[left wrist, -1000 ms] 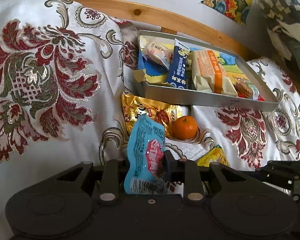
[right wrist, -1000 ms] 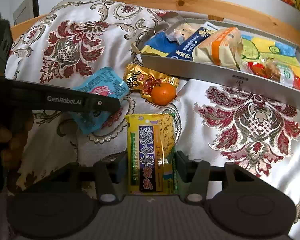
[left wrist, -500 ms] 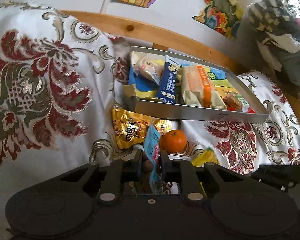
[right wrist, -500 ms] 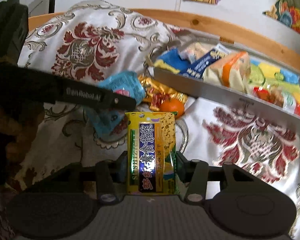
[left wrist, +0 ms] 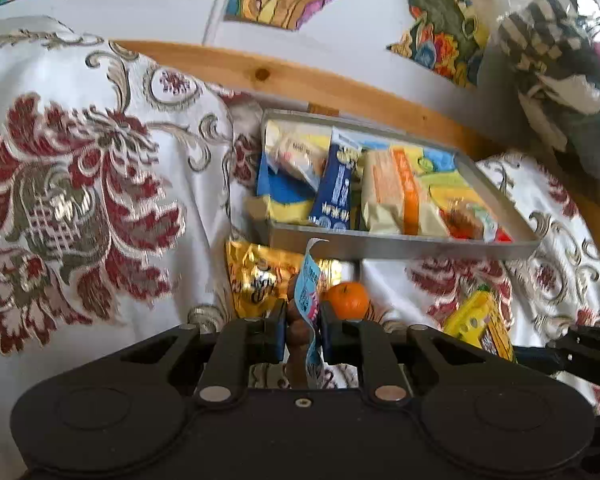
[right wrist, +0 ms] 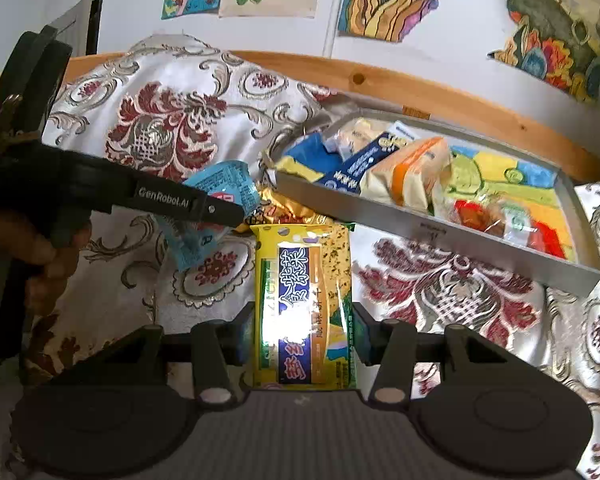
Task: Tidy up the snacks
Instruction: 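Lift sausage pack with left tool while right tool lifts yellow-green packet, then carry sausage pack with left tool while right tool carries yellow-green packet over tray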
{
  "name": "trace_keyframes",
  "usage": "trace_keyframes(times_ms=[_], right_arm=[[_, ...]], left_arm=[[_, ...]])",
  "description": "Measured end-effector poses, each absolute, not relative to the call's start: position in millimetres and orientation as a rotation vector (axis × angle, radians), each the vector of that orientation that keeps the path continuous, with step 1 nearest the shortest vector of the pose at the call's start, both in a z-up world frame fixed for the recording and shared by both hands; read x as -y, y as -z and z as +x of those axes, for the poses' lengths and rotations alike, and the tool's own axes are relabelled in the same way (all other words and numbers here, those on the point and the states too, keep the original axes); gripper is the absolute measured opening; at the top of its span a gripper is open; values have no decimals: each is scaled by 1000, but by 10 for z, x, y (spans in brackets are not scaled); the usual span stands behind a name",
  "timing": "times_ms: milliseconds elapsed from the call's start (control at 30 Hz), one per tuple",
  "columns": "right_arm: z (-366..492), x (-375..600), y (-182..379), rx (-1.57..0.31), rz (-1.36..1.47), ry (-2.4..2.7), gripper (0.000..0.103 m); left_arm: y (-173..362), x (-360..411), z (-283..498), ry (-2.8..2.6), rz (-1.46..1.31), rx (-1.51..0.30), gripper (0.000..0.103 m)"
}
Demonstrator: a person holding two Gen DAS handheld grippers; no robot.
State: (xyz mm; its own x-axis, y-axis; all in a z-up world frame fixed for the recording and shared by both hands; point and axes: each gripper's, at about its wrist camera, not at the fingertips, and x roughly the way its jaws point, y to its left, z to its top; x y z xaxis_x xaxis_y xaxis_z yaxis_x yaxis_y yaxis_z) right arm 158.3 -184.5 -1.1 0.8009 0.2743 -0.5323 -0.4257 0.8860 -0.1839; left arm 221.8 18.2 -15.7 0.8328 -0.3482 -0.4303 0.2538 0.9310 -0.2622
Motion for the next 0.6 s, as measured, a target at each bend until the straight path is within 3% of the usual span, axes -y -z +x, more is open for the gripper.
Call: trace_keyframes(times_ms=[433, 600], right_arm=[[1670, 1920, -649, -414, -322, -423, 53], [1981, 2011, -1045, -476, -329, -413, 52]], left_arm=[[-463, -97, 2104, 339, -180, -387, 17], [-765, 9, 2220, 349, -133, -341, 18]])
